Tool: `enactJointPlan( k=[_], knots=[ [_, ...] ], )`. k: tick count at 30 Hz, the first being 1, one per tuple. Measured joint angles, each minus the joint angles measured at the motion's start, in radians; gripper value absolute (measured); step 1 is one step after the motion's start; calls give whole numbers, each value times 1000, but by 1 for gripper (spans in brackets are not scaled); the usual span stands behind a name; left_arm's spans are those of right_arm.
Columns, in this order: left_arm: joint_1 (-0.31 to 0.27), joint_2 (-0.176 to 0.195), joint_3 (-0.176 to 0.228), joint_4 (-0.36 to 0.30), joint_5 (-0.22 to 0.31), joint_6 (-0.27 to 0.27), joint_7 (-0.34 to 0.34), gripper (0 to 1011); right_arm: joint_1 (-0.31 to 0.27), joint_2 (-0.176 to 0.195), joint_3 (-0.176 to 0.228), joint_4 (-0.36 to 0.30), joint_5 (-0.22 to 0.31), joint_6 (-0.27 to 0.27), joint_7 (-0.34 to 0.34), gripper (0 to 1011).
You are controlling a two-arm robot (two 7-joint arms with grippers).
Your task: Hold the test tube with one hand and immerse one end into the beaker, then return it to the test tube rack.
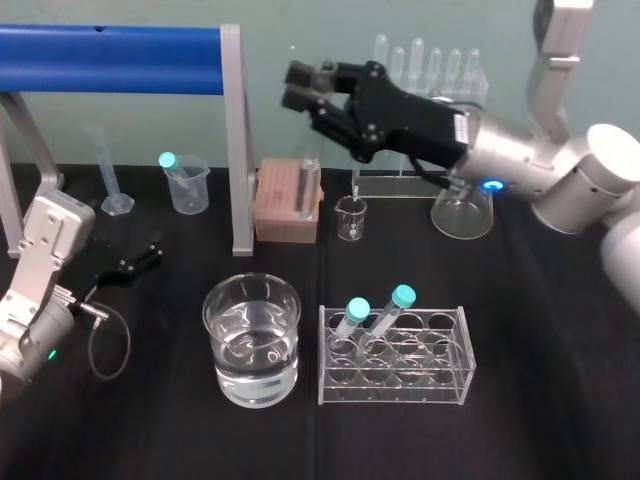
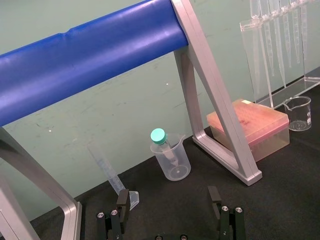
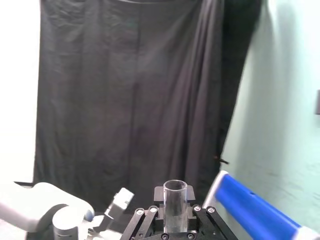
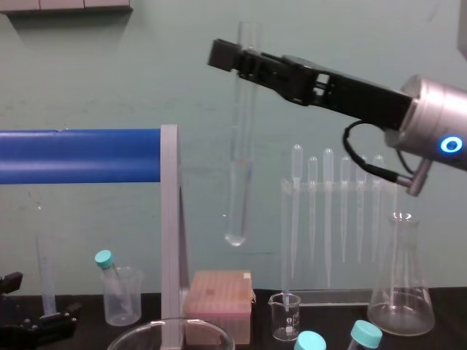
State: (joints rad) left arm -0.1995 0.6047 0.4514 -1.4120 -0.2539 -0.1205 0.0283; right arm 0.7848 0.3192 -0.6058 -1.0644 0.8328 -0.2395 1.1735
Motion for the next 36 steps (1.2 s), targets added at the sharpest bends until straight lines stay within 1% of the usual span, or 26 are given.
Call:
enactJointPlan(
  k=[1, 2, 4, 8, 11, 13, 14, 15, 18, 21, 24, 27, 30, 36],
  knots=[
    [0, 0, 0, 0, 0, 0, 0, 1000, -9, 13, 7, -12, 0, 2, -14, 241],
    [0, 0, 0, 0, 0, 0, 0, 1000, -9, 13, 7, -12, 0, 2, -14, 241],
    [0, 0, 0, 0, 0, 0, 0, 1000, -30, 42, 21, -39, 0, 7, -43, 242],
    [0, 0, 0, 0, 0, 0, 0, 1000, -54, 71, 38, -69, 0, 13, -74, 242],
    [0, 0, 0, 0, 0, 0, 0, 1000, -86, 106, 58, -105, 2, 23, -110, 242],
    [0, 0, 0, 0, 0, 0, 0, 1000, -100, 119, 65, -122, 3, 29, -126, 242],
    [0, 0, 0, 0, 0, 0, 0, 1000, -116, 134, 74, -143, 5, 34, -140, 242],
    [0, 0, 0, 0, 0, 0, 0, 1000, -116, 134, 74, -143, 5, 34, -140, 242],
    [0, 0, 0, 0, 0, 0, 0, 1000, -153, 168, 95, -191, 10, 44, -172, 242],
    [0, 0, 0, 0, 0, 0, 0, 1000, -178, 191, 108, -227, 11, 48, -192, 241],
    [0, 0, 0, 0, 0, 0, 0, 1000, -216, 226, 131, -280, 14, 53, -224, 242],
    [0, 0, 0, 0, 0, 0, 0, 1000, -240, 247, 146, -310, 14, 55, -242, 242],
    [0, 0, 0, 0, 0, 0, 0, 1000, -277, 276, 167, -356, 14, 62, -271, 242],
    [0, 0, 0, 0, 0, 0, 0, 1000, -334, 314, 202, -418, 18, 68, -310, 242]
  ],
)
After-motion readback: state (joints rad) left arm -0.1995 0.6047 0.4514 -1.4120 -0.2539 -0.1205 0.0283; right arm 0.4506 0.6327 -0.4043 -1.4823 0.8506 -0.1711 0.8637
